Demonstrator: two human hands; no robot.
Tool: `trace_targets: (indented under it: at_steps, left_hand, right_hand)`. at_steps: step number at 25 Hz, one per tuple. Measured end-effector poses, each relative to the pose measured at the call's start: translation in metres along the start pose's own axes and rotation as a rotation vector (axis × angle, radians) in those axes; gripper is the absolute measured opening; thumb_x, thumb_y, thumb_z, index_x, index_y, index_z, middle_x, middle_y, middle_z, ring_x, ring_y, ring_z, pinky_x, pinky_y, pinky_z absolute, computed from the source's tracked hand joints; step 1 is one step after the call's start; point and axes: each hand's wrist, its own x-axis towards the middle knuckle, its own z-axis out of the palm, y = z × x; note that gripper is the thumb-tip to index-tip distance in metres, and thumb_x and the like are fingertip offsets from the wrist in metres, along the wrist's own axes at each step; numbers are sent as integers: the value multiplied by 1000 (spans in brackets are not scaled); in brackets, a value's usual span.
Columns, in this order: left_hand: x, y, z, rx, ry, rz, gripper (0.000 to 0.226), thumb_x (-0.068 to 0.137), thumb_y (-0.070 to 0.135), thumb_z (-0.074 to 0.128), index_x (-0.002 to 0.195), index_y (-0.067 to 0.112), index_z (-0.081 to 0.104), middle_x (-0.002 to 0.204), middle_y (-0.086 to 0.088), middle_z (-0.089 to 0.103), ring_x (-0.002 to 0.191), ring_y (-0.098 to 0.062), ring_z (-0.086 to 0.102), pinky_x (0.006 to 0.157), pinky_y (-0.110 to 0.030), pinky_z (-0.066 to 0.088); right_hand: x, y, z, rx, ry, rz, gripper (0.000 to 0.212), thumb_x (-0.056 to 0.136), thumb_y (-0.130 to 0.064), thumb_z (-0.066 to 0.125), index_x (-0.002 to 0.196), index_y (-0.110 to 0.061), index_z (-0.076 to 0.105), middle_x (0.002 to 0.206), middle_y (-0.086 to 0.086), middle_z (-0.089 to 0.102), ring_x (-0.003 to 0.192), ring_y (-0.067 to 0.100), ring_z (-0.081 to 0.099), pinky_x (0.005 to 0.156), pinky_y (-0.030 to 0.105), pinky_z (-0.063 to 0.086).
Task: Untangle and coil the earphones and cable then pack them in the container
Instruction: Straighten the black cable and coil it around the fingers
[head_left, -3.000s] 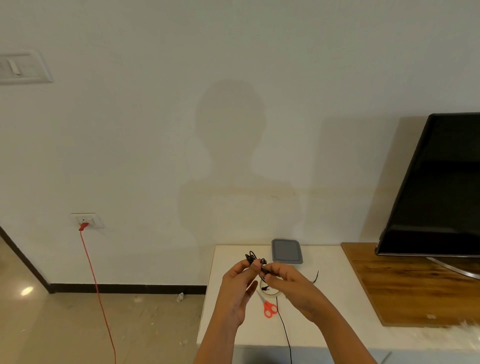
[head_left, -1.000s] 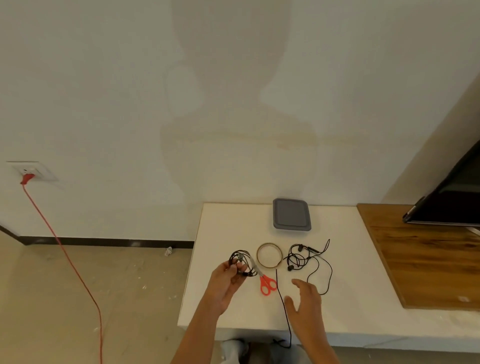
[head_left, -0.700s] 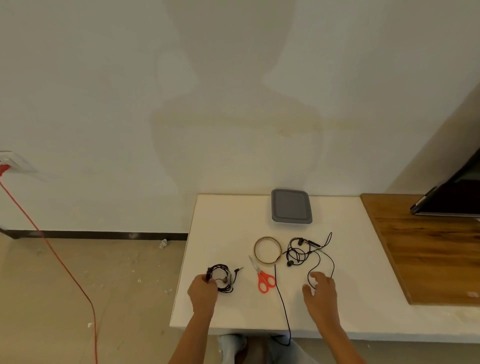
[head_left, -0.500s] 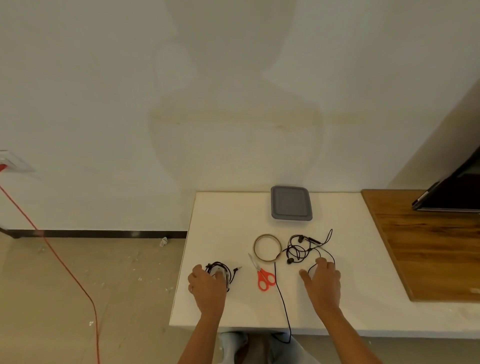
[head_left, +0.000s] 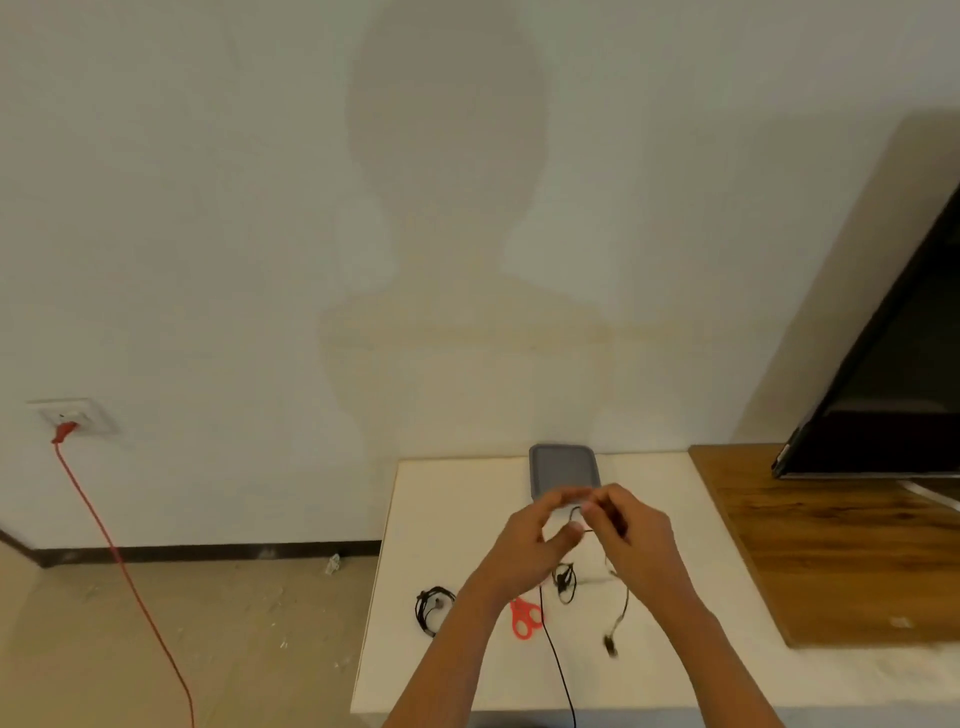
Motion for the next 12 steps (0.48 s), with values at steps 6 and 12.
trace_targets:
  at_steps: [6, 12]
  left_hand:
    - [-23, 67, -29, -90, 126, 9, 26, 98, 29, 49, 81, 19, 65, 59, 17, 55, 61, -4, 52, 77, -36, 52]
    - [-58, 126, -58, -196, 256, 64, 25, 97, 28, 52, 76, 20, 63, 65, 12, 58, 65, -7, 55, 66, -25, 53]
  right_hand:
    - [19, -100, -78, -117, 109, -232, 12, 88, -21, 64, 78, -25, 60, 61, -15, 59, 55, 1, 54, 54, 7, 42]
    - [-5, -138, -82, 95, -31, -136, 10, 85, -31, 68, 91, -32, 60, 79, -15, 66, 62, 6, 55, 55, 9, 44]
